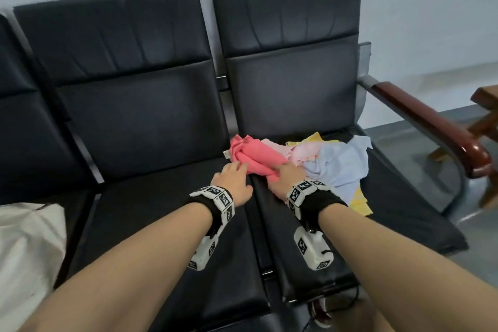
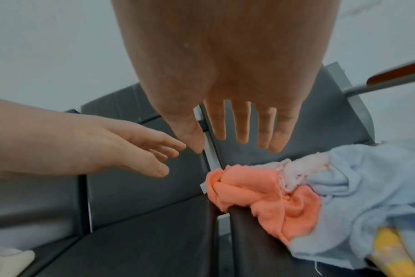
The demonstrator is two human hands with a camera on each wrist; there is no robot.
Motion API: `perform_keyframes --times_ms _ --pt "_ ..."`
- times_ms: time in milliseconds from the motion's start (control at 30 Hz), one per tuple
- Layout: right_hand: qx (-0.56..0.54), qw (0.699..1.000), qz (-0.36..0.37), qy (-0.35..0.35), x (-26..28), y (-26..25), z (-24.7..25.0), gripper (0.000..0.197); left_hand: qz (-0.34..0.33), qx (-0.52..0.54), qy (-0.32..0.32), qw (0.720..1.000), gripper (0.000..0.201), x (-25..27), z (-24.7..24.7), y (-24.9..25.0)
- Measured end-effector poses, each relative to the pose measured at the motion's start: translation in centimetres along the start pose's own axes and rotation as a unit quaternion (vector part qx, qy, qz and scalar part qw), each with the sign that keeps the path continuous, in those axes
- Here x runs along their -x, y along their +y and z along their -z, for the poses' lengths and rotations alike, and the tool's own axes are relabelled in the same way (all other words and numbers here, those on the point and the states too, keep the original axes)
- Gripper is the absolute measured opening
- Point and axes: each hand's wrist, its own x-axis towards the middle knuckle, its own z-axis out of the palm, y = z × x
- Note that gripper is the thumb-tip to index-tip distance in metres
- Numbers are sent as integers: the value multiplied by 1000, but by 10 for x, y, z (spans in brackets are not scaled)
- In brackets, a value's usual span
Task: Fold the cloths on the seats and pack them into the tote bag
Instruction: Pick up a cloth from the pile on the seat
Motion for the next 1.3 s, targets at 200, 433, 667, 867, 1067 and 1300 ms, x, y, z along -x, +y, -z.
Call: perform_keyframes --times_ms 200,433,667,867,1067,1300 --pt "61 998 -23 -20 -65 29 -55 57 -7 5 -49 999 72 -44 -54 -4" --pt "96 995 -27 14 -128 27 -77 44 0 14 -76 997 73 -69 -95 -33" --pt "87 995 -8 42 -118 14 -75 54 28 21 -77 996 73 -52 -82 -57" --pt "80 995 47 42 -71 -33 -32 49 42 42 -34 998 73 -13 -27 -59" --pt "108 983 131 69 -5 -96 29 48 37 54 54 996 68 43 48 -60" --pt "116 963 222 99 85 -158 77 42 44 97 121 987 76 120 112 -76"
